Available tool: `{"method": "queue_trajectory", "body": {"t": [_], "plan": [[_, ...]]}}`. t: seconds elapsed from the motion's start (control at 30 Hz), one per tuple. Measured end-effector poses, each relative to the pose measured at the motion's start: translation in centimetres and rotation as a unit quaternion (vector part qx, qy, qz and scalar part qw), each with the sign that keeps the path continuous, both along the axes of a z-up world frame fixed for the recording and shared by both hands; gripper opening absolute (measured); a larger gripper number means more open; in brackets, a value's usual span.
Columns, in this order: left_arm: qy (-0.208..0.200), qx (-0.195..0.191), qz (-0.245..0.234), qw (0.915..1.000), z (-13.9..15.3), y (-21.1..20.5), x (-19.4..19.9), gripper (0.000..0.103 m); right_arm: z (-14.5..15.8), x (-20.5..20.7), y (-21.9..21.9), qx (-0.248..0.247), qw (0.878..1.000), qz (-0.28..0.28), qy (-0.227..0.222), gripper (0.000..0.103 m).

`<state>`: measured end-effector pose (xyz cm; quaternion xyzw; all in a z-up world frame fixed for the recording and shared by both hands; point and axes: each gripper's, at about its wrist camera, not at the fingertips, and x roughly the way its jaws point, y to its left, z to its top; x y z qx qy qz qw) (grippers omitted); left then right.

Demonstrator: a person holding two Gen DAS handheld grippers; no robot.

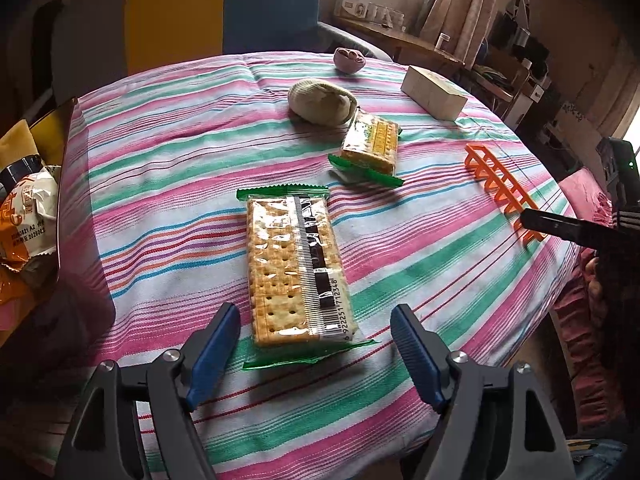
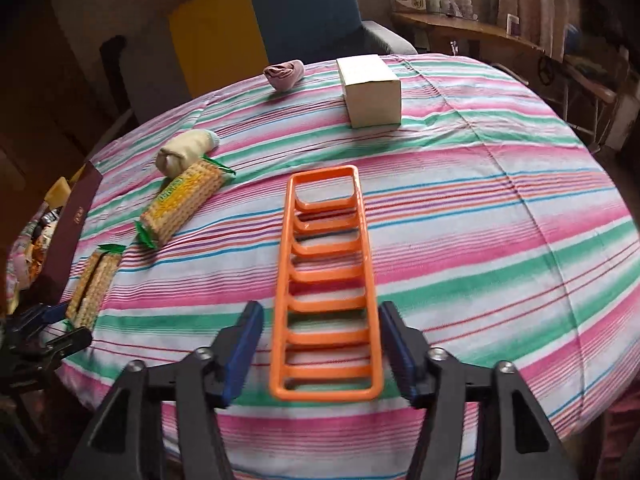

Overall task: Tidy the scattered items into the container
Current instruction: 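Grasp the orange rack with the right tool while the left tool grasps the cracker pack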

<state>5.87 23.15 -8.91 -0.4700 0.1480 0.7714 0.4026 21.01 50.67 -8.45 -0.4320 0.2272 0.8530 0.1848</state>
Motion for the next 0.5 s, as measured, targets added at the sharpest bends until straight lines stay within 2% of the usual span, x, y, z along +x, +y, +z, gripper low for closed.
{"method": "queue_trajectory", "body": {"t": [0.03,0.07,0.17,0.27,0.5], "plan": [[-0.003,0.002,0.001,1.0,0.1,-0.1,-0.1,0.079,0.1,0.4,0.0,-0.009,1.0,-0.006,0.005,0.091],[-0.006,0.004,0.003,1.0,0.2,-0.1,-0.2,0.079,0.2,0.9,-0.1,-0.018,1.0,-0.011,0.009,0.091],[-0.019,0.017,0.013,0.9996,0.9,-0.5,-0.7,0.078,0.6,1.4,-0.6,-0.003,1.0,-0.015,0.01,0.091],[-0.006,0.021,0.011,0.9997,1.8,-0.6,-1.1,0.078,0.8,1.2,-0.6,0.006,1.0,-0.02,0.012,0.091],[0.007,-0.001,0.001,1.0,2.1,1.2,-2.1,0.078,-0.4,0.2,-0.3,0.007,1.0,-0.026,-0.005,0.091]]}}
